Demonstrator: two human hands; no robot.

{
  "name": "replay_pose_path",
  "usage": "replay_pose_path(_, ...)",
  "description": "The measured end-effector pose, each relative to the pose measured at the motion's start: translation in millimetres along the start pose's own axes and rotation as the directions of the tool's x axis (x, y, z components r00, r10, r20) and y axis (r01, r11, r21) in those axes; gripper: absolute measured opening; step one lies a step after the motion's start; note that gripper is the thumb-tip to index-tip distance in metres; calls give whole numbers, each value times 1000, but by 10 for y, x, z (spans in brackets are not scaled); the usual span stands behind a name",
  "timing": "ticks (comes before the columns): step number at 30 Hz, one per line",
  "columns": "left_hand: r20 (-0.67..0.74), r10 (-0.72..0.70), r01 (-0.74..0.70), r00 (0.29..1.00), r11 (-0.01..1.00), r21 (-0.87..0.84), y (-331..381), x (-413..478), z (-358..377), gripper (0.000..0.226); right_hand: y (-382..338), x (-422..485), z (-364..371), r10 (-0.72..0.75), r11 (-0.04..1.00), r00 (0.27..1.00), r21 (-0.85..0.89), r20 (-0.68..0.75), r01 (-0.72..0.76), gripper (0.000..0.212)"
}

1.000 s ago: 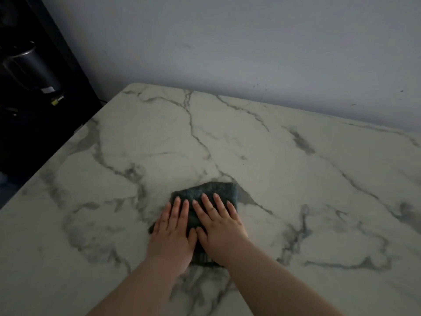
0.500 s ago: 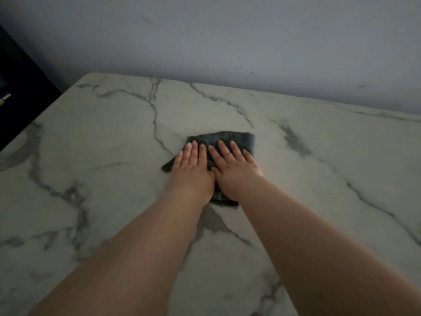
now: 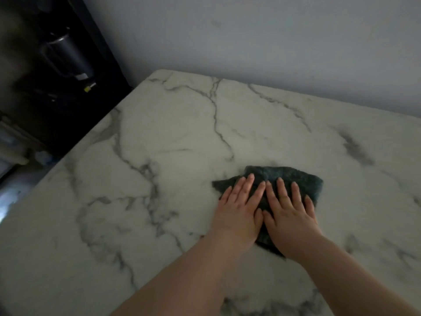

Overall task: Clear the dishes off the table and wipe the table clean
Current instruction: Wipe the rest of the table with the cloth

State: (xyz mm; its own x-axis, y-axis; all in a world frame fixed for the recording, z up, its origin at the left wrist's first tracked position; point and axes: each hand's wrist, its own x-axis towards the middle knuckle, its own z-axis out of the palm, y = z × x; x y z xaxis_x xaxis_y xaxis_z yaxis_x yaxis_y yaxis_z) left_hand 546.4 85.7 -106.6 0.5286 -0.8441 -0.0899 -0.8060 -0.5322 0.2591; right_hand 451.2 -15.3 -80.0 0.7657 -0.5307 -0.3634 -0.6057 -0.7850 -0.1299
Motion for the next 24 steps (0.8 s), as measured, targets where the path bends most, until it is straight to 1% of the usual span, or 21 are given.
replay_pose_path(2,10,-104,104,995,995,2,-377,-320,-88,61,-431,7,45,-120,993,993,-13,2,121,75)
replay_pose_path(4,20,-217,217,976,976,33,-815,-553,-214,66,-879,144,69,-250,968,968,-8,0,250,68)
replay_pose_path(5,-3,-247,247,969,966,82,-1024,-621,-255,66,-1079,243,71,-304,953,953,-5,-7,304,66)
replay_pose_path(7,-33,-362,363,932,923,123,-1437,-760,-396,63,-1532,444,86,-403,915,915,-17,-23,403,66)
replay_pose_path(9,-49,-464,466,884,870,160,-1704,-847,-523,60,-1892,589,118,-462,887,887,-47,-28,460,65)
replay_pose_path(11,-60,-508,510,859,838,197,-1806,-901,-571,60,-2110,635,175,-479,876,877,-84,-47,474,63)
replay_pose_path(15,-62,-512,513,857,834,204,-1660,-944,-522,60,-2080,521,230,-451,890,890,-103,-62,444,61)
replay_pose_path(18,-17,-504,499,863,849,174,-1504,-1108,-451,61,-1947,298,272,-441,895,897,-97,-40,436,62)
replay_pose_path(21,17,-441,428,897,879,208,-1299,-1385,-406,62,-1799,-72,366,-410,909,912,-85,-19,407,61)
replay_pose_path(24,116,-373,337,920,909,247,-1031,-1681,-358,64,-1590,-568,492,-343,936,939,-81,-2,342,61)
